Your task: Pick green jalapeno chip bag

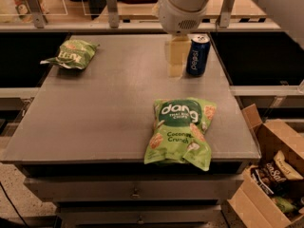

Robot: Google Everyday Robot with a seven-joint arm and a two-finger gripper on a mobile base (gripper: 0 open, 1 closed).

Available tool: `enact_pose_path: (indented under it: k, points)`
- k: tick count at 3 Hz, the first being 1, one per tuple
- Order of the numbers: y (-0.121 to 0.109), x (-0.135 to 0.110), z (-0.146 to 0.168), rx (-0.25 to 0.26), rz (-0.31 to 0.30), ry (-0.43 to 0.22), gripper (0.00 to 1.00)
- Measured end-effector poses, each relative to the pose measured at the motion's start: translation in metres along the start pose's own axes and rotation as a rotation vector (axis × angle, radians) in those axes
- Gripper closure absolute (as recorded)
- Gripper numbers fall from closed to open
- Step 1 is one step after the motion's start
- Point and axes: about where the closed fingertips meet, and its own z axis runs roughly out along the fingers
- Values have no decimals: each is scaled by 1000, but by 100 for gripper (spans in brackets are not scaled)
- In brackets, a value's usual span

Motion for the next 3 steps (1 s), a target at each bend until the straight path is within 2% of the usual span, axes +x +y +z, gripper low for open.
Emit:
enact_pose_path:
  k: [1,2,3]
  points:
    - [-35,-37,33,88,-89,-48,0]
    - [-44,-41,32,127,-89,-63,0]
    - [-44,-41,32,127,-89,-63,0]
